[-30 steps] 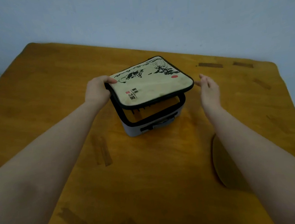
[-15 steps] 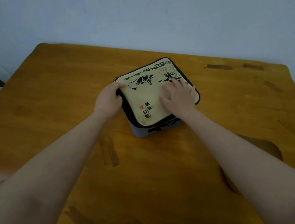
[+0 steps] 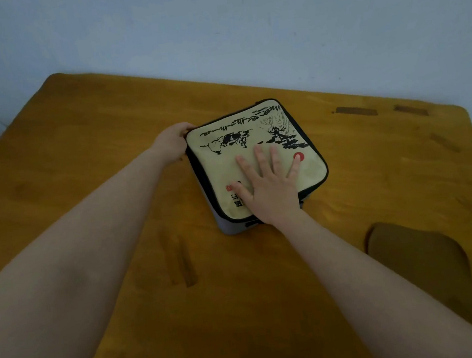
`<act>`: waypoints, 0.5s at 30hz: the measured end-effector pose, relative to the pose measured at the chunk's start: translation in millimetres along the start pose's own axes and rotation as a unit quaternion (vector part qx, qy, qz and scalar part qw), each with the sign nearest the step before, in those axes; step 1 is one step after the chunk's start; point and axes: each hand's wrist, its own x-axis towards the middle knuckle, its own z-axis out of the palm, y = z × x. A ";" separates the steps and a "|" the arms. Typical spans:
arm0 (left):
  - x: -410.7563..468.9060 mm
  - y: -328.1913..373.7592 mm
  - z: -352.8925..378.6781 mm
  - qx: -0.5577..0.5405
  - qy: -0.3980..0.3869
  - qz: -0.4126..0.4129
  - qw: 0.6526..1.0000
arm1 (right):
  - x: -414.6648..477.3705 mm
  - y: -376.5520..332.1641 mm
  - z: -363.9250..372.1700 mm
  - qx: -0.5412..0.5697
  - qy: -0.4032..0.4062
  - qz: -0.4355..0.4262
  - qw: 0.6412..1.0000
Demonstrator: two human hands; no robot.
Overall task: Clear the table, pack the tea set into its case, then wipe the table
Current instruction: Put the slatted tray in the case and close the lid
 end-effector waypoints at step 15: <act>-10.1 -24.8 -8.2 0.287 0.153 0.079 0.942 | -0.1 -1.3 0.7 -0.005 -0.004 0.003 1.000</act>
